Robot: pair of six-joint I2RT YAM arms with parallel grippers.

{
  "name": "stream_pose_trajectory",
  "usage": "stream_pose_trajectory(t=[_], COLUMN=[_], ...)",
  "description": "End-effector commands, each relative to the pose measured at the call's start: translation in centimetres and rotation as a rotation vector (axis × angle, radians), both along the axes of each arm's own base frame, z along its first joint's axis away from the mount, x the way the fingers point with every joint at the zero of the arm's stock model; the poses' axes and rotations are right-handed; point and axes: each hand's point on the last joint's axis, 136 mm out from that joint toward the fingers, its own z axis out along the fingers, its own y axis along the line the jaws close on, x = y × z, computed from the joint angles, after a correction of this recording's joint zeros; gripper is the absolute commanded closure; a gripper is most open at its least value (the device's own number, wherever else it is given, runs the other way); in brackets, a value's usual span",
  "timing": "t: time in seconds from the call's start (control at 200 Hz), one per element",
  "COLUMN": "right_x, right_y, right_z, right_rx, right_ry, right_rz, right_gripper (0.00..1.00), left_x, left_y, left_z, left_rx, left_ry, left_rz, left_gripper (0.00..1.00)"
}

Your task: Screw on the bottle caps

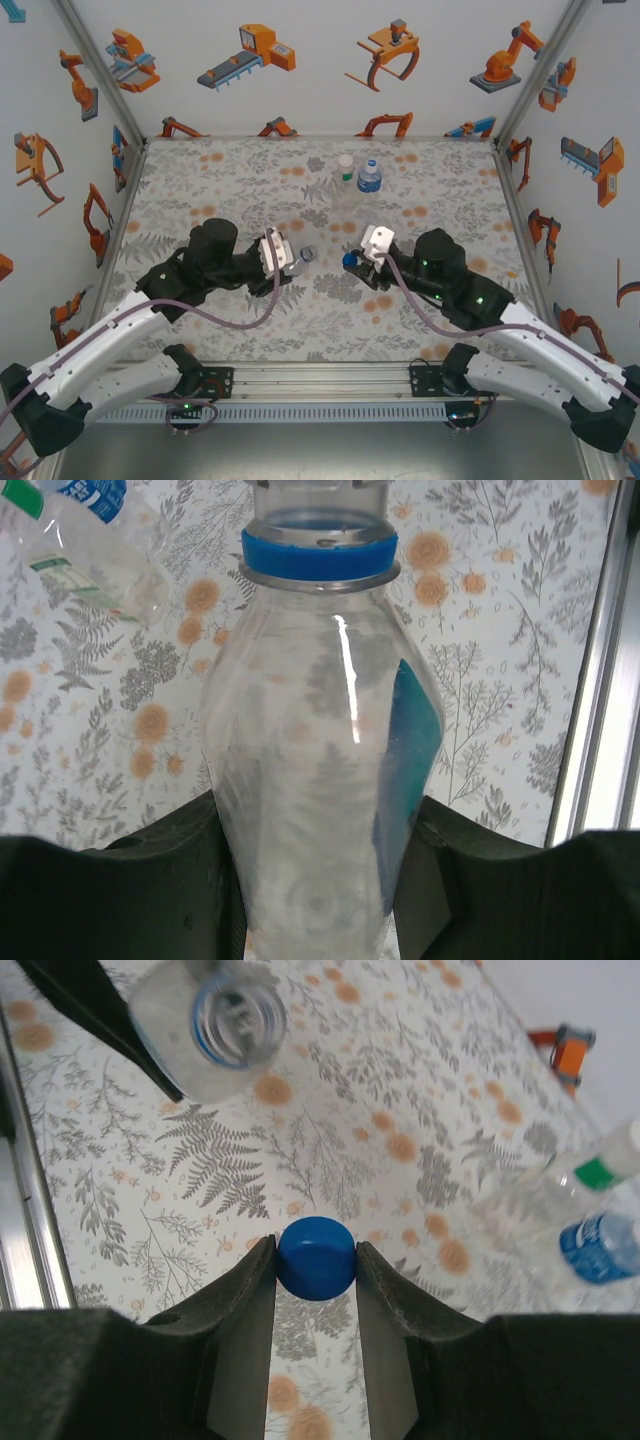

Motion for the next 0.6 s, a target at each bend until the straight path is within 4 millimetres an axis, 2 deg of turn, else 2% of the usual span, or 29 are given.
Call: stream_pose_trajectory(t=[0.0,0.115,0.34,0.596], right_x=[-3.2,-4.5,-6.0,-5.7], right_y=[0.4,0.9,2.2,3.5], right_z=[2.2,3.4,4.0,3.3], right_rx=[-0.019,0.008,0.032,0.033], right_ry=[-0.140,-0.155,-0.135,-0.117], right_rz=[0.199,0.282,0.410,0.427], right_gripper=[1.00,1.00,1.00,1.00], left_x=[-0.9,-1.3,-2.2,-2.8], left_y=[0.2,0.1,-0.6,-1.2], left_z=[0.2,-0.3,-0.7,-0.6], left_rx=[0.075,0.124,0.147,0.134], left_ry=[-0.169,-0.177,-0.175,-0.159], left_rz=[-0.103,-0.142,-0.209,-0.244], left_gripper=[1.00,1.00,1.00,1.00])
